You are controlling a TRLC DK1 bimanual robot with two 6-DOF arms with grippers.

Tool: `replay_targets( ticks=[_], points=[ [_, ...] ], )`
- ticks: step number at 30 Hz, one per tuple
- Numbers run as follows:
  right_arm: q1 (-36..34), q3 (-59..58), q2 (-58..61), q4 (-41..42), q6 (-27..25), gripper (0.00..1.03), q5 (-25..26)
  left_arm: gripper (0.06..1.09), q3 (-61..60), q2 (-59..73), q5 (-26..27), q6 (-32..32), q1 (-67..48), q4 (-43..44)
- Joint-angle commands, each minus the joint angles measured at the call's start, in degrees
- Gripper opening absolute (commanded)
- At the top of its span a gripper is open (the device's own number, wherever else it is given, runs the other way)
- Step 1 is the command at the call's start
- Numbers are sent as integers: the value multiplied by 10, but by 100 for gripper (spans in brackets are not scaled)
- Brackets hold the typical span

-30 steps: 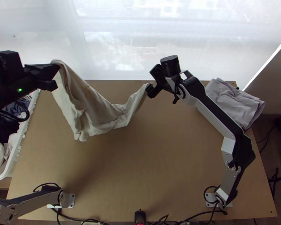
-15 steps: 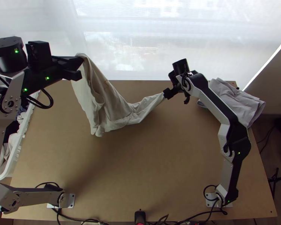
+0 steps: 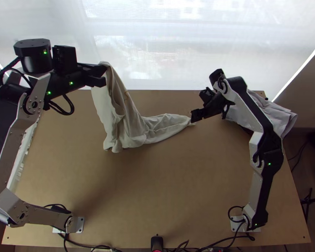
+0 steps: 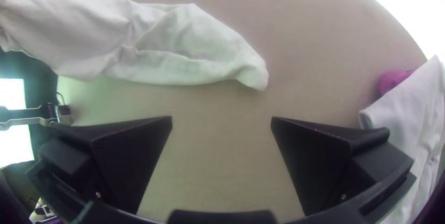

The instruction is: Fold the t-shirt

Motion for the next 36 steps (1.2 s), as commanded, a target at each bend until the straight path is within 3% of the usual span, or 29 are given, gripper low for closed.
replay_targets(
  ticks=[1,7,13,21,32,36],
  points=[
    [-26,30,-20,-56,-10,99,-97,9,1,16,-1,0,-13,4],
    [36,58,-61,-45,-21,98,-101,9,0,28,-1,-2,-17,5],
    [183,106,-66,-33,-44,98,5,9,-1,56,-2,2,-17,21],
    [339,103,-27,61,-96,98,91,9,0,78,-17,3,-7,46],
    [405,159,33,217,-102,96,134,9,1,66,-17,5,19,44],
    [420,162,34,236,-114,93,136,9,1,69,-17,5,18,45]
  ],
)
